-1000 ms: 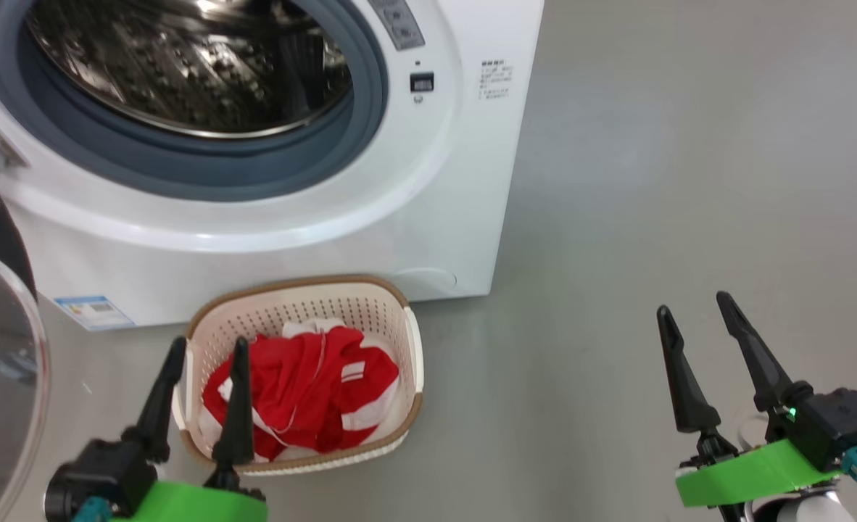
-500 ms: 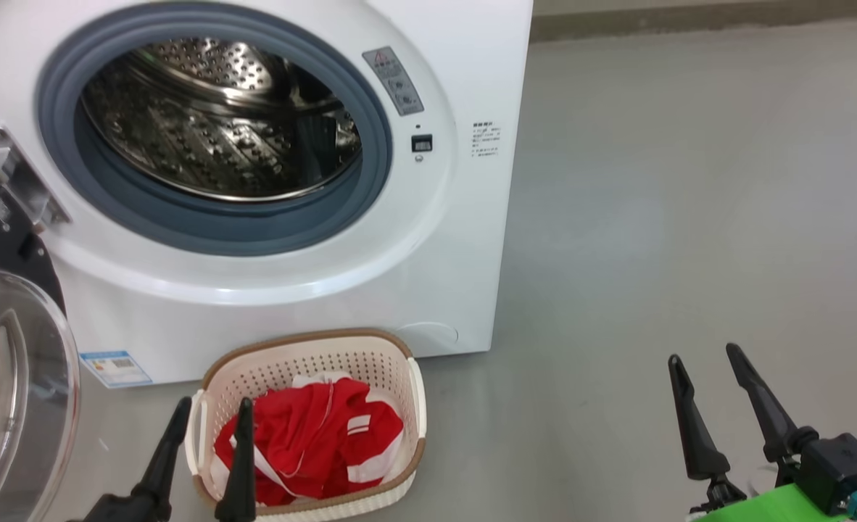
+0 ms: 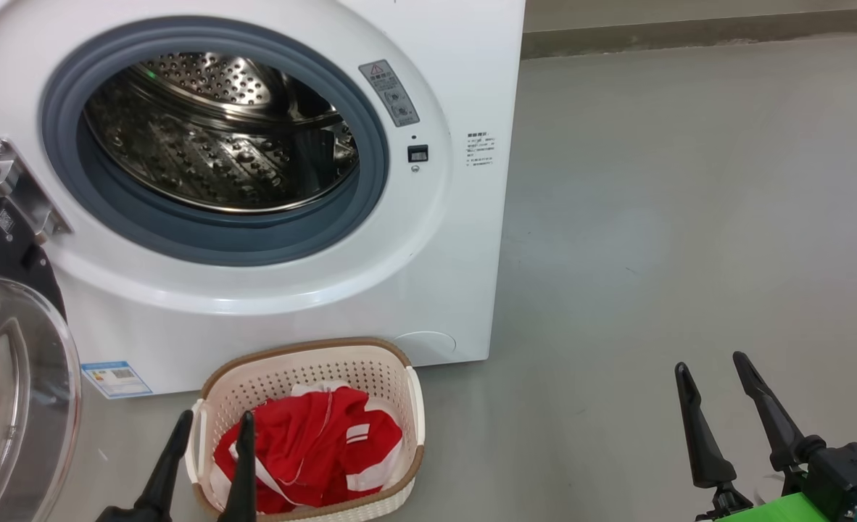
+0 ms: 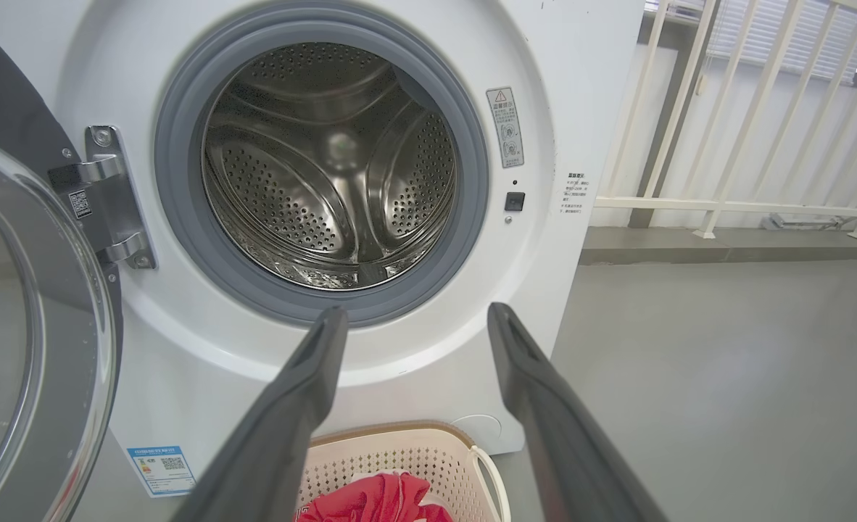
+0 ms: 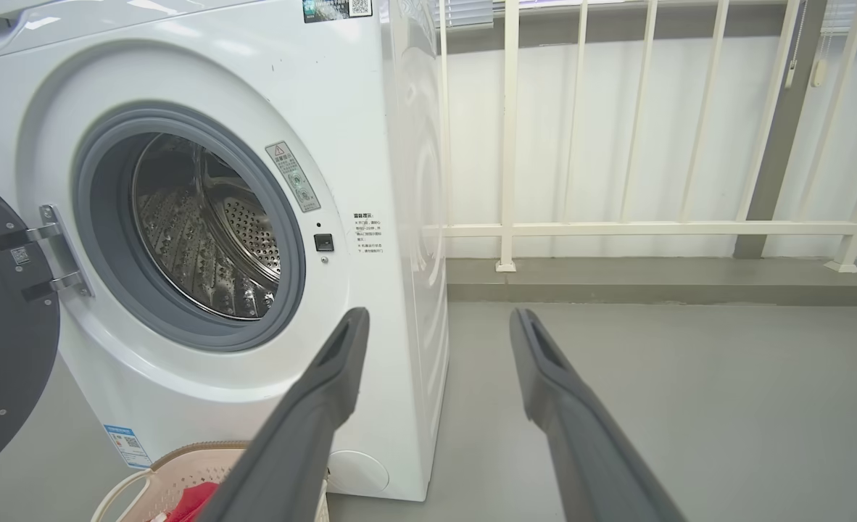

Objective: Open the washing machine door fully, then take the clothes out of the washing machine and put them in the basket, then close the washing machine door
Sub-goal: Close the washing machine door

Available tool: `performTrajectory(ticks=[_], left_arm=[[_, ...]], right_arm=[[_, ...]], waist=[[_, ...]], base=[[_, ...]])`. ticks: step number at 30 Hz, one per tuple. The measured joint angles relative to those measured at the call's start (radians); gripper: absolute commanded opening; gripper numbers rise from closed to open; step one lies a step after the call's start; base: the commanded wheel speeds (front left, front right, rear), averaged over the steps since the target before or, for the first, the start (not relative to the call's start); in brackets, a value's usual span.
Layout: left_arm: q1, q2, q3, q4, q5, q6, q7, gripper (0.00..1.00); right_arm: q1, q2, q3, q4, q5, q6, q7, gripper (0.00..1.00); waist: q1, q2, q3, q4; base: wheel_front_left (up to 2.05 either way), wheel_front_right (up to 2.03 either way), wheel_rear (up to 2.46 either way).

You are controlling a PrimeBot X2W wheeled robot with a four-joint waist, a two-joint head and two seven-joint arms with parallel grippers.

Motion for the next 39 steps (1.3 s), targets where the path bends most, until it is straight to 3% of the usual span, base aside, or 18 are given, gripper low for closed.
performTrajectory(ticks=[9,24,39], left_arm=[[0.0,0.0,0.003,-0.001,0.007,0.001,0.0,1.0],[-0.001,0.004,0.0,-0.013,0.047,0.001,0.0,1.0],[-0.005,0.003,-0.012,-0.016,0.062,0.031,0.0,1.0]], right_arm=[[0.0,0.0,-0.002,-0.001,0.0,0.0,0.0,1.0],[0.0,0.001,-0.006,-0.002,0.0,0.0,0.0,1.0],[-0.004,0.001,-0.006,-0.003,0.0,0.0,0.0,1.0]], waist=[[0.0,0.0,0.002,0.005],[0.0,0.0,0.025,0.013],[0.0,0.0,0.043,0.026]], base=[[-0.49,0.49,0.0],[-1.55,1.25,0.3],[-0.15,0.15,0.0]])
